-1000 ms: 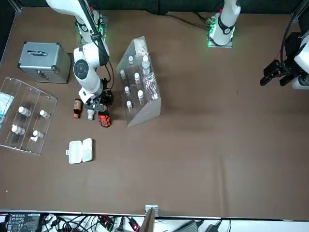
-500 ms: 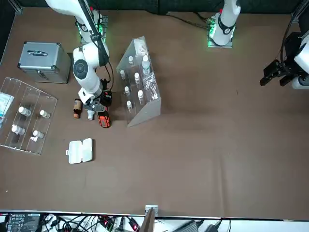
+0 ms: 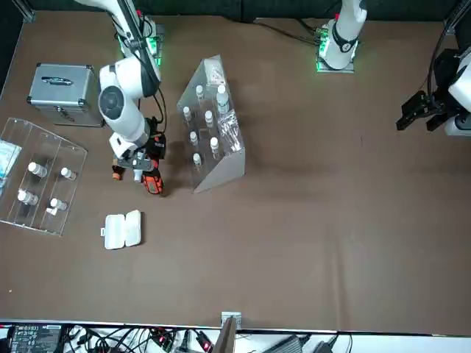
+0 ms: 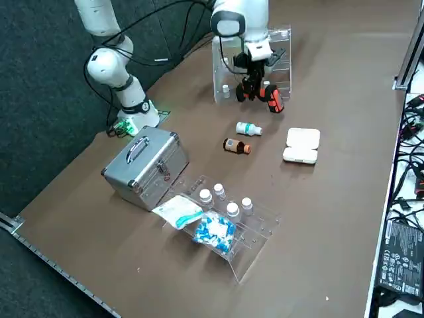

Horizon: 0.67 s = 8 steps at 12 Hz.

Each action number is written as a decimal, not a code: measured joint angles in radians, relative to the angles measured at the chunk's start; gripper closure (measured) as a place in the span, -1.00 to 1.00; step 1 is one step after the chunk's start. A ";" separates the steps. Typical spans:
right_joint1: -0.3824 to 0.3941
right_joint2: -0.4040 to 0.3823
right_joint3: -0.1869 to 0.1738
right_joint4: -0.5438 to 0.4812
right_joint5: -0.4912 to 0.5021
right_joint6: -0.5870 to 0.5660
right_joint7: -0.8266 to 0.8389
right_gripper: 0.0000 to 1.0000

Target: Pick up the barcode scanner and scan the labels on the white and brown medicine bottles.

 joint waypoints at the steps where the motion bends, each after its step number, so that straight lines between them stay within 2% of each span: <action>1: -0.007 -0.015 -0.002 0.035 0.000 -0.074 0.000 0.16; 3: -0.045 -0.050 -0.007 0.110 -0.001 -0.223 -0.037 0.16; 8: -0.166 -0.086 -0.012 0.119 -0.002 -0.377 -0.228 0.16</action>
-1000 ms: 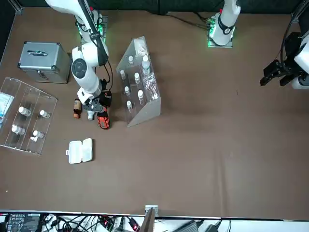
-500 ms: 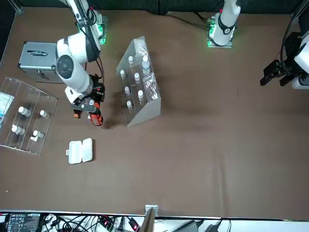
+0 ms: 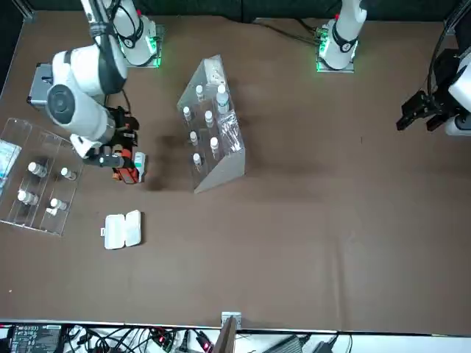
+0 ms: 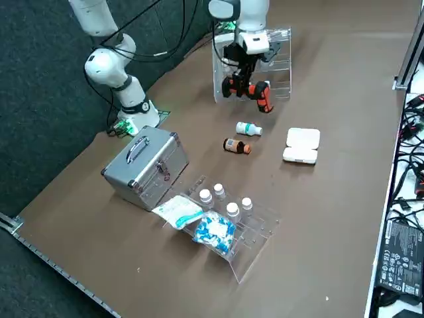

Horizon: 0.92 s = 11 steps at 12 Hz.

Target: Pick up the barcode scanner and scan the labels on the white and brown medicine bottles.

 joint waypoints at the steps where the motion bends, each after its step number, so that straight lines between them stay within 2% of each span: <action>1: -0.016 -0.002 0.000 -0.006 0.000 -0.021 -0.018 0.16; 11: -0.024 -0.039 0.006 -0.151 0.000 -0.003 -0.037 0.16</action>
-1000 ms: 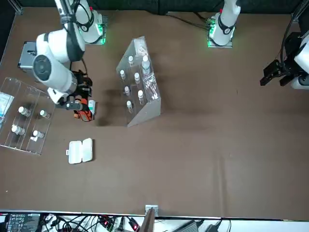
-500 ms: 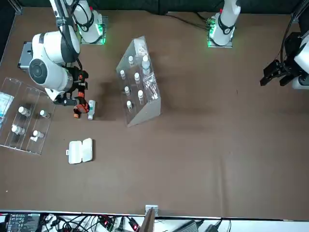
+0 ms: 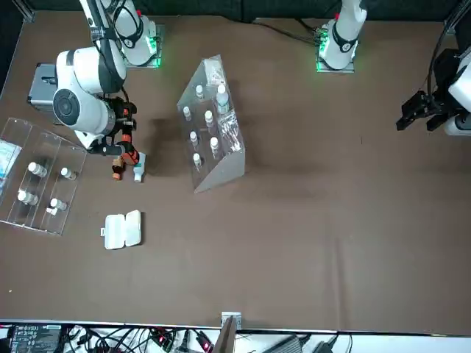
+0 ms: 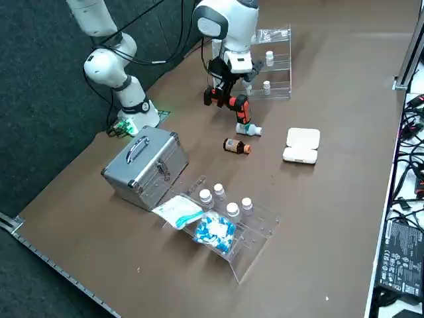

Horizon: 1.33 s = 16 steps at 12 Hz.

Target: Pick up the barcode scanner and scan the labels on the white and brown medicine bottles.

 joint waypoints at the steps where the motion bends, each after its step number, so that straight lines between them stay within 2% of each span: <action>1: 0.000 0.000 0.000 -0.002 0.000 0.000 -0.008 0.16; 3: 0.000 -0.003 0.000 -0.002 0.000 -0.008 -0.021 0.16; 5: -0.017 -0.029 -0.015 0.004 0.000 -0.052 -0.090 0.16; 9: -0.113 -0.059 -0.043 0.005 -0.003 -0.079 -0.240 0.16; 12: -0.182 -0.058 -0.047 0.004 -0.003 -0.080 -0.328 0.16; 16: -0.228 -0.047 -0.047 0.003 -0.003 -0.072 -0.398 0.16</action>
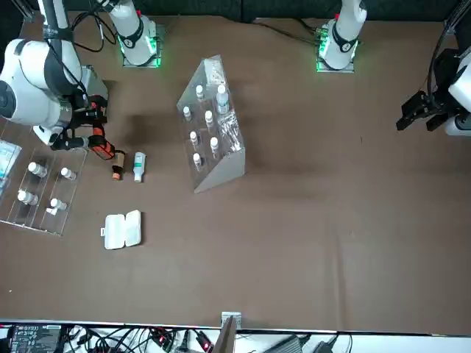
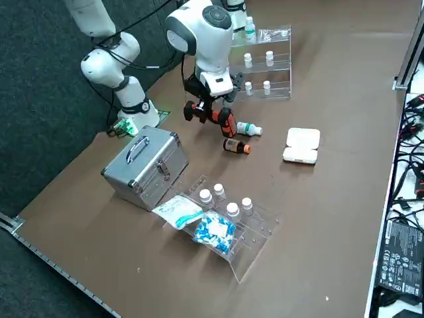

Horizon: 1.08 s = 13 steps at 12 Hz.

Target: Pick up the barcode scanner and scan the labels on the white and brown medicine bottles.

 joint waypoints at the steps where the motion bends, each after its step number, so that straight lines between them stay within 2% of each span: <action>1: -0.006 0.006 0.000 -0.001 0.000 0.011 -0.011 0.16; 8: -0.018 0.085 0.000 -0.004 0.000 0.071 -0.017 0.16; 13: -0.006 0.081 0.016 0.032 0.000 0.067 -0.016 0.16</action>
